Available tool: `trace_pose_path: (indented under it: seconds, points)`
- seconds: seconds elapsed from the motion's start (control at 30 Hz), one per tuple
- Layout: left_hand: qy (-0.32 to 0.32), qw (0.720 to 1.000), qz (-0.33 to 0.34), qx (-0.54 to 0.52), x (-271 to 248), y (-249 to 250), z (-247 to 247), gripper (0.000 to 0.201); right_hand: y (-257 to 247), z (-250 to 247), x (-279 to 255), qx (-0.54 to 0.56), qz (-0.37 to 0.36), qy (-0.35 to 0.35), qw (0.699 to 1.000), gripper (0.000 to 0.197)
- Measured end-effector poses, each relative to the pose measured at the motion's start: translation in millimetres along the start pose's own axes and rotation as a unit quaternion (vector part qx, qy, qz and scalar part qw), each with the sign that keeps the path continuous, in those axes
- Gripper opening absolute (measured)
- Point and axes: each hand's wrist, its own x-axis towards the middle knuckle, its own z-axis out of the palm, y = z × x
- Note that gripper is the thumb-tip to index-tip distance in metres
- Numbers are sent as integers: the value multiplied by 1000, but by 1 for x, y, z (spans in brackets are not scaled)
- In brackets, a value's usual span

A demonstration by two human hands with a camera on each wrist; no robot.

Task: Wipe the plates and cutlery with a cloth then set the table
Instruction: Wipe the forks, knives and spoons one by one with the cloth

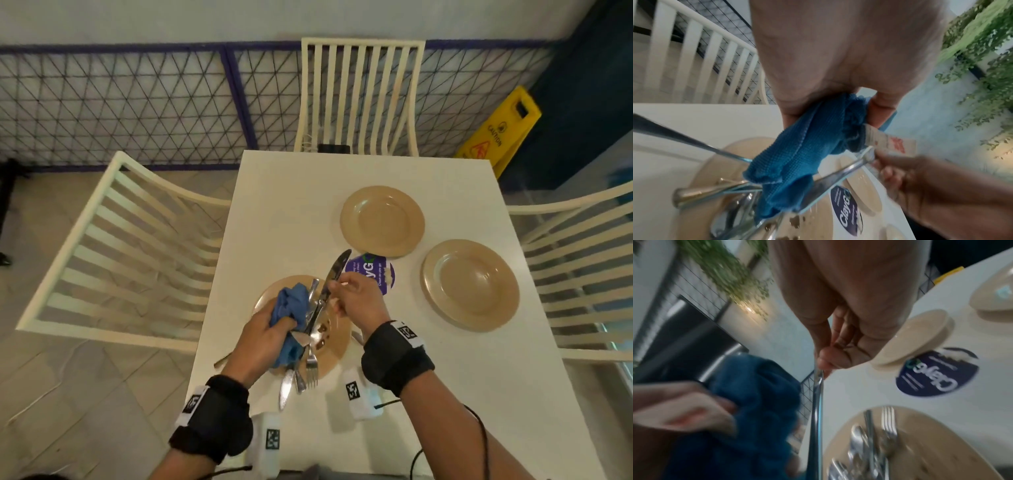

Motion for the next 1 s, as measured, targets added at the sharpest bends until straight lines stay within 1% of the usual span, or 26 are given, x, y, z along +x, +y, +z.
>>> trace_pose_path:
  seconds: [0.13,0.23,0.37,0.47,0.5,0.53,0.6,0.67,0.7,0.77,0.87,0.93,1.0]
  points:
    - [-25,999,-8,19,4,11,37,17,-32,-17,-10,40,-32,-24,998,11]
    - [-27,999,10,21,-3,19,58,7,-37,-29,-18,45,-42,-38,997,13]
    - [-24,998,49,44,-12,30,78,12,-43,-53,-35,42,-58,-34,997,17]
    - [2,998,54,-16,-19,42,90,13,-39,-77,-53,-29,-92,-16,995,19]
    - [20,997,54,-42,-20,47,93,15,-33,-84,-62,-39,-88,-17,995,20]
    - [38,996,46,-67,-22,52,95,17,-26,-90,-71,-36,-70,-32,996,22]
    - [50,991,30,-124,-24,60,100,20,-11,-97,-90,1,-19,-110,994,25]
    - [52,990,15,-132,-26,66,108,21,-1,-99,-104,37,10,-185,982,25]
    - [52,991,13,-125,-27,65,112,21,1,-101,-108,50,7,-203,978,22]
    - [46,990,20,-129,-30,65,123,20,3,-104,-113,57,-14,-208,976,19]
    - [44,988,19,-146,-34,68,137,19,3,-112,-118,34,-46,-188,980,18]
    - [62,987,27,-143,-32,76,141,22,4,-120,-122,24,-64,-186,980,16]
    - [103,983,48,-145,-26,91,136,26,7,-127,-128,14,-70,-198,978,19]
